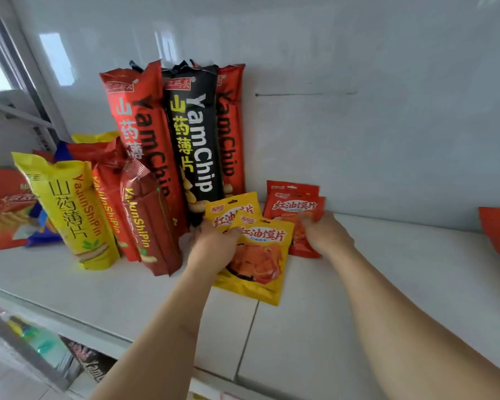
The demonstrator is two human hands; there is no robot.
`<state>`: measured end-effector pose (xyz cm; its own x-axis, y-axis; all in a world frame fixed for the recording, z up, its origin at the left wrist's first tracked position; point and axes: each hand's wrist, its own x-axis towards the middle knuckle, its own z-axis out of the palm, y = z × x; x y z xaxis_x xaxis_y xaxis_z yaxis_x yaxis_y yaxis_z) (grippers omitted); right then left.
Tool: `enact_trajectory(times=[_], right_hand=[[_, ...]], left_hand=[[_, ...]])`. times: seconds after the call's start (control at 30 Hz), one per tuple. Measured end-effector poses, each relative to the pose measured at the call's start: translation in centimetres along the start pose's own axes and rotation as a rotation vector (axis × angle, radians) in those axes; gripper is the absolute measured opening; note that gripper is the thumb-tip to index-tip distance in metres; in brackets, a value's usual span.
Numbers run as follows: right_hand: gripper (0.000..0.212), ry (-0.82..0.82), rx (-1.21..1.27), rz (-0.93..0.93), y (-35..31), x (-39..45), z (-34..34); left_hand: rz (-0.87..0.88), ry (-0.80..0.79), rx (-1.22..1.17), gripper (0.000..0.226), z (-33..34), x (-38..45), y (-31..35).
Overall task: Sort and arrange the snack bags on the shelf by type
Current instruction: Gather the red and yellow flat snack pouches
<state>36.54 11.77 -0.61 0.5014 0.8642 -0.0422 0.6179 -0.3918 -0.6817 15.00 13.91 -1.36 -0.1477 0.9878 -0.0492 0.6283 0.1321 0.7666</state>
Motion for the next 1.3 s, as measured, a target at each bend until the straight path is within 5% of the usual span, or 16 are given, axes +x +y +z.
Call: enact_trajectory(times=[0.2, 0.53, 0.63, 0.83, 1.03, 1.3], right_hand=[[0.066, 0.082, 0.227, 0.060, -1.6, 2.5, 1.5], [0.030, 0.123, 0.630, 0.031, -0.5, 4.0, 0.9], [0.019, 0.034, 0.782, 0.055, -0.6, 3.8, 0.9], [0.013, -0.062, 0.917, 0.087, -0.3, 3.9, 1.1], [0.014, -0.094, 0.997, 0.097, 0.2, 3.7, 0.9], [0.024, -0.074, 1.044, 0.125, 0.5, 3.5, 0.8]], left_hand=[[-0.005, -0.006, 0.027, 0.108, 0.0, 1.1, -0.5], [-0.014, -0.033, -0.140, 0.110, 0.4, 1.1, -0.7], [-0.027, -0.038, -0.184, 0.095, 0.2, 0.7, -0.5], [0.026, -0.138, -0.306, 0.016, -0.4, 0.4, -0.9], [0.057, -0.117, -0.350, 0.007, -0.4, 0.0, -1.2], [0.066, -0.018, -0.440, 0.025, -1.0, -0.1, -1.3]])
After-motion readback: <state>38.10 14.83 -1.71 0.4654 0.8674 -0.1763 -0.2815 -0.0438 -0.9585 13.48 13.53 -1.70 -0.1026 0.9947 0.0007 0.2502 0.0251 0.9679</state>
